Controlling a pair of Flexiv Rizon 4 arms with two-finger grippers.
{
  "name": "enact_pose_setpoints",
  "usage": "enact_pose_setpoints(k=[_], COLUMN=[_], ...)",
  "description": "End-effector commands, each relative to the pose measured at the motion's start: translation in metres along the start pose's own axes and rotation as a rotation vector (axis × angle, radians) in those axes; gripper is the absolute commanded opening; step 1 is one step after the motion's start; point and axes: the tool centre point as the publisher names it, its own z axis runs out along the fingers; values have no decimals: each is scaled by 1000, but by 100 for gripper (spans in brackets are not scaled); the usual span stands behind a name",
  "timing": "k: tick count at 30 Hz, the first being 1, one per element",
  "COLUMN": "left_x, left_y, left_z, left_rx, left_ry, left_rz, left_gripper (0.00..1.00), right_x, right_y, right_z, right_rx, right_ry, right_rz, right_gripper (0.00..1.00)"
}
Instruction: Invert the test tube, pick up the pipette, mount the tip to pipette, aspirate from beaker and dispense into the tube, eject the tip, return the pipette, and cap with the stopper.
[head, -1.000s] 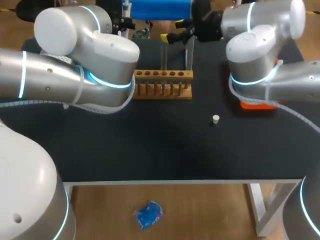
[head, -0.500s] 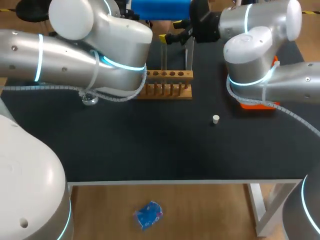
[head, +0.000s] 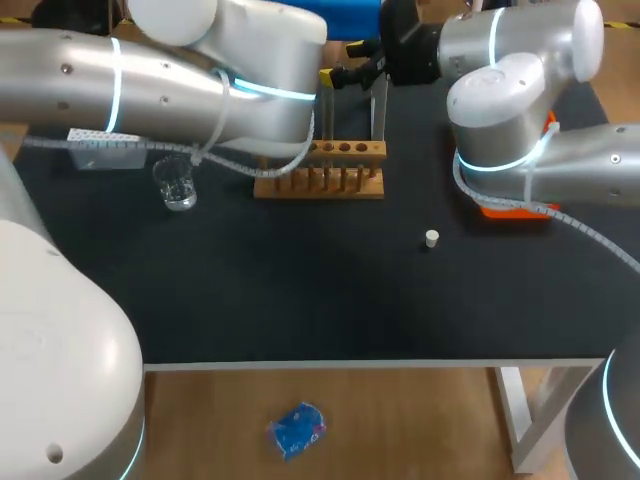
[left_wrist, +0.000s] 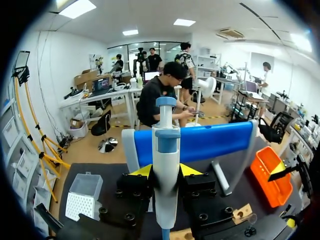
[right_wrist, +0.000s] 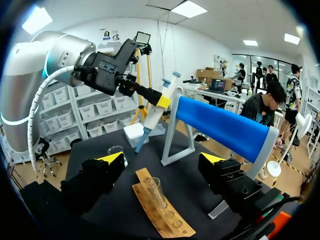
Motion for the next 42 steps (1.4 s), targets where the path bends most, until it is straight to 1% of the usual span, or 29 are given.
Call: enact_pose_setpoints(k=[1,10,31,42], left_x=[-2,-7,-9,-12], left_y=[-6,-11,-15,-14], left_z=[7,16,36,45], left_rx=[-32,-46,-49,-62], left_ry=[-8,-23,-53,-69], left_rz=[3,8,12,8], left_gripper=[0,0,0,0], right_x=[0,0,0,0], right_y=[0,0,0,0], right_z=[0,0,0,0], right_rx=[1,1,1,1], right_ry=[1,1,1,1], right_rz=[0,0,0,0], right_gripper=[100,100,100,100])
